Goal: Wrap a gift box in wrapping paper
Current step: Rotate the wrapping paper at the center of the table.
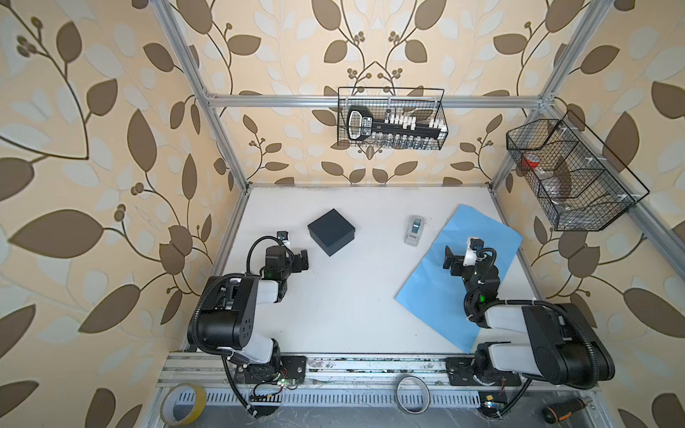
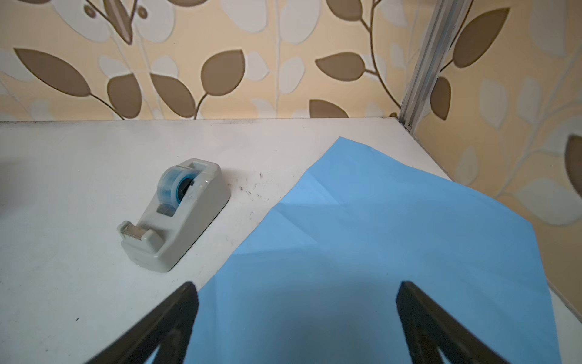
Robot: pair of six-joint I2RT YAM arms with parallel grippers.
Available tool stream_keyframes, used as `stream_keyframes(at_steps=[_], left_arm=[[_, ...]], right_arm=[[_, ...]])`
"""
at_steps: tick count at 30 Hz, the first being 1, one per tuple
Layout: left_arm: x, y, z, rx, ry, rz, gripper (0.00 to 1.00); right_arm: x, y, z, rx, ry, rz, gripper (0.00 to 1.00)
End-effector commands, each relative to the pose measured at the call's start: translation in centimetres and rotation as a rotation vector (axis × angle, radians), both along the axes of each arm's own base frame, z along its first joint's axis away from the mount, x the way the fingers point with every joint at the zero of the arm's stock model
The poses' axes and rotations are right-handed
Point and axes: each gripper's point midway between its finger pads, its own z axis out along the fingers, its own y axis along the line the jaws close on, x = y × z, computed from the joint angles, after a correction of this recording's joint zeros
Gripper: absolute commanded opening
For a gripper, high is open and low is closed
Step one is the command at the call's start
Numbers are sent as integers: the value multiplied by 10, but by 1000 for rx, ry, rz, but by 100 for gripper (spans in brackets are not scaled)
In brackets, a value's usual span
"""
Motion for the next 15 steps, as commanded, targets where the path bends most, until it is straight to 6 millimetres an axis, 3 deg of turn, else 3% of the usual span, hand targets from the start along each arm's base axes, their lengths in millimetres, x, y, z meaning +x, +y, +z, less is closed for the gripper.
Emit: stream_keyframes(at_steps=[1,15], left_arm=[[12,0,23,12,-71,-17,99],[12,0,23,12,-71,-17,99]], right_arm=[[3,3,5,-12,-14,18,100],[4,3,5,-9,-12,25,100]])
